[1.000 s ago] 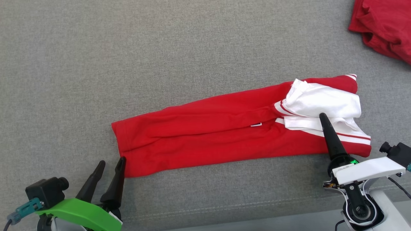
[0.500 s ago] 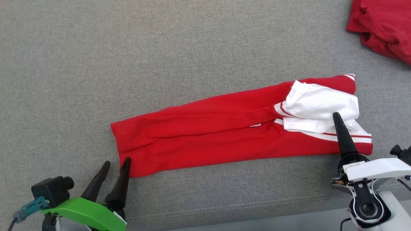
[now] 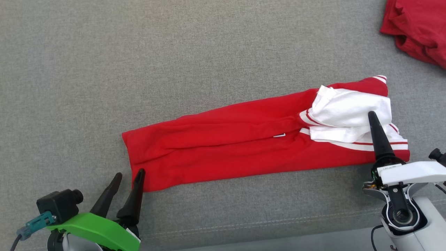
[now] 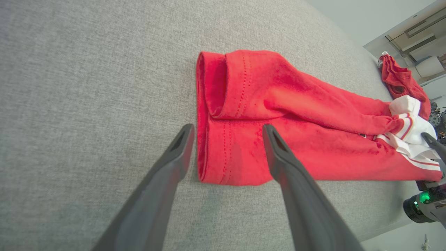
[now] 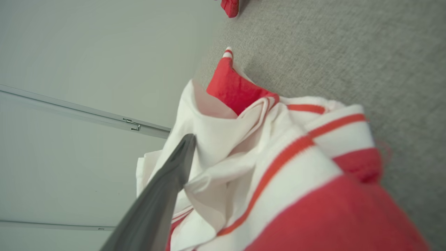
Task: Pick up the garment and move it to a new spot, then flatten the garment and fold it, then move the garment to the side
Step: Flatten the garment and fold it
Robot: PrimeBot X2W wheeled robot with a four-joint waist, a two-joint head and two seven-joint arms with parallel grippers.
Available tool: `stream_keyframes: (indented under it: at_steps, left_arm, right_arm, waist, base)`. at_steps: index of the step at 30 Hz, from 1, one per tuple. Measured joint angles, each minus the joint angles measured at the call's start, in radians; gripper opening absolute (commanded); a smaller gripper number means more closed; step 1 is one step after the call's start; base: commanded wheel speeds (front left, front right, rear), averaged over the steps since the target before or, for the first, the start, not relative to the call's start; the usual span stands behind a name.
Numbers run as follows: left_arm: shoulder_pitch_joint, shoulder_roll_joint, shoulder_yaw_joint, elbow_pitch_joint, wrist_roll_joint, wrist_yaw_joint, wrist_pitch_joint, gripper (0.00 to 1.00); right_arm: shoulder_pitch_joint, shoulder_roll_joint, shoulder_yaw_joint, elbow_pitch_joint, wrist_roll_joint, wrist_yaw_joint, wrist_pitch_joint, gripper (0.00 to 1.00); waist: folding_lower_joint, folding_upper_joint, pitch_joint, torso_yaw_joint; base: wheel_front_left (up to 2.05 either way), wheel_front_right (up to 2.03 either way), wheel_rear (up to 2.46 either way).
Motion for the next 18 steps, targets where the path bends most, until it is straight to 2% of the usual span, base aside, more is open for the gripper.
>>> stream_keyframes:
  at_steps: [1,2,3,4,5,6,18]
  left_arm:
    - [0.000,-0.002,0.001,-0.001,0.001,0.000,0.002,1.00]
    - [0.000,-0.005,0.002,-0.002,0.003,0.000,0.002,1.00]
    - [0.000,-0.008,0.004,-0.003,0.003,0.000,0.002,1.00]
    - [0.000,-0.011,0.005,-0.004,0.004,0.000,0.002,1.00]
    - [0.000,-0.014,0.006,-0.004,0.006,0.000,0.003,1.00]
    - [0.000,-0.016,0.007,-0.005,0.006,0.000,0.004,1.00]
    - [0.000,-0.039,0.016,-0.019,0.013,0.000,0.011,1.00]
  right_arm:
    - [-0.002,0.000,-0.001,0.001,0.000,0.000,0.000,1.00]
    - [-0.003,0.000,-0.002,0.004,0.003,0.000,-0.001,0.84]
    - [-0.004,0.000,-0.003,0.009,0.006,0.000,-0.001,0.47]
    - [-0.004,0.000,-0.003,0.012,0.007,0.000,-0.001,0.33]
    - [-0.005,0.000,-0.004,0.014,0.007,0.000,-0.001,0.11]
    - [-0.005,0.000,-0.006,0.015,0.007,0.000,-0.001,0.00]
    - [-0.006,-0.029,-0.022,-0.007,-0.022,0.000,-0.009,0.00]
  waist:
    - [0.0000,0.0000,0.001,0.001]
    - [0.0000,0.0000,0.002,0.001]
    - [0.0000,0.0000,0.003,0.002]
    - [0.0000,0.0000,0.005,0.002]
    - [0.0000,0.0000,0.006,0.003]
    - [0.0000,0.0000,0.007,0.003]
    - [0.0000,0.0000,0.016,-0.001]
  base:
    - [0.00,0.00,0.00]
    - [0.00,0.00,0.00]
    - [0.00,0.00,0.00]
    - [0.00,0.00,0.00]
    - [0.00,0.00,0.00]
    - [0.00,0.00,0.00]
    - [0.00,0.00,0.00]
